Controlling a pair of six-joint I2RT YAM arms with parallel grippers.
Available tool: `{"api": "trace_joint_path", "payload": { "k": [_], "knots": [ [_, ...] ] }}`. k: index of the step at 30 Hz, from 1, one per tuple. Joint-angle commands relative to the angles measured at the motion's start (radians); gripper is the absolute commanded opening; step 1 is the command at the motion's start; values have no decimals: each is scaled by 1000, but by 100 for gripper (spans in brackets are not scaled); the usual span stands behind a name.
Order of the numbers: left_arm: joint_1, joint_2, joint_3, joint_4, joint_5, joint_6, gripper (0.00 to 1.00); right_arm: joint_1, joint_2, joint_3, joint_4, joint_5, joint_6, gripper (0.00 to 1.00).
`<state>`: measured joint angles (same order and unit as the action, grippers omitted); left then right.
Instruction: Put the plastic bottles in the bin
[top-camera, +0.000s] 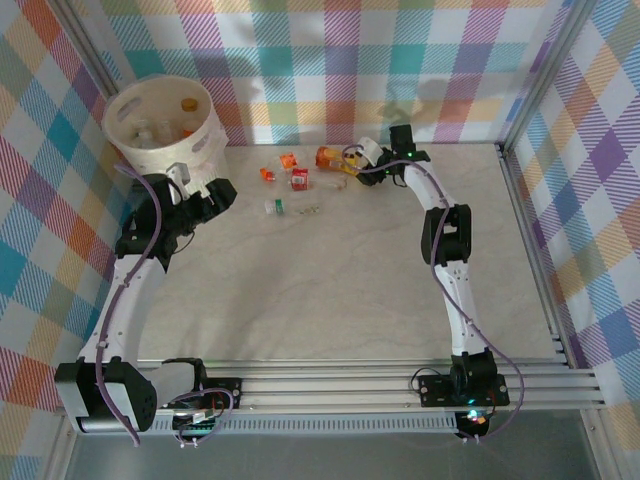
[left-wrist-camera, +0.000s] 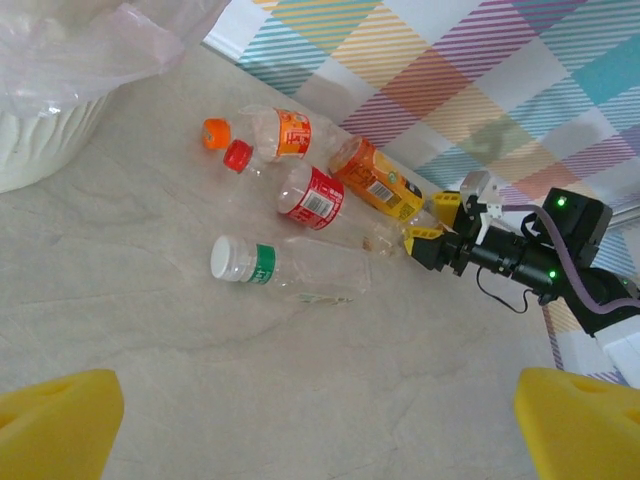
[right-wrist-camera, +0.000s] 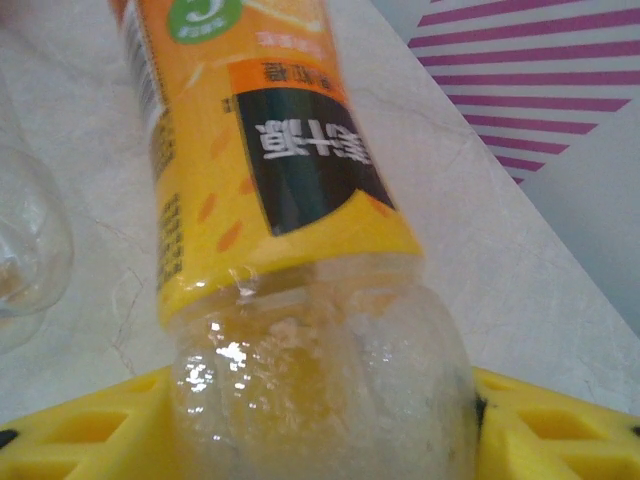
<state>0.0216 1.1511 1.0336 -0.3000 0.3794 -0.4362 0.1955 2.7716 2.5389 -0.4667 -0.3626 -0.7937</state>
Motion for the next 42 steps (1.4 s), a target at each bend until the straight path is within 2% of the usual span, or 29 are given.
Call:
{"api": "trace_joint_path", "payload": {
  "k": [1, 5, 13, 19, 24, 27, 32, 38, 42],
  "knots": [
    [-6, 6, -14, 49, -5, 17, 100, 1, -93, -104, 51, -31, -13, 56],
    [-6, 0, -21, 52, 2, 13, 100, 3, -215, -283, 115, -22, -5, 48],
    [-21, 4, -44, 111, 68, -48, 100, 20, -545, -740, 365, 57, 162, 45],
    [-85, -8, -89, 192, 71, -115, 100, 36, -811, -1053, 482, 134, 410, 42],
    [-136, -3, -124, 273, 83, -176, 100, 45, -1019, -1294, 597, 75, 682, 41],
    [-164, 5, -132, 309, 91, -210, 100, 61, -1108, -1402, 649, 23, 834, 41],
    [-215, 43, -145, 405, 161, -272, 100, 138, -1213, -1519, 660, 4, 947, 41],
    [-299, 78, -128, 416, 134, -267, 100, 266, -1280, -1614, 681, 37, 1082, 41],
    [-319, 121, -129, 470, 151, -311, 100, 320, -1302, -1673, 742, 11, 1222, 40]
  ]
}}
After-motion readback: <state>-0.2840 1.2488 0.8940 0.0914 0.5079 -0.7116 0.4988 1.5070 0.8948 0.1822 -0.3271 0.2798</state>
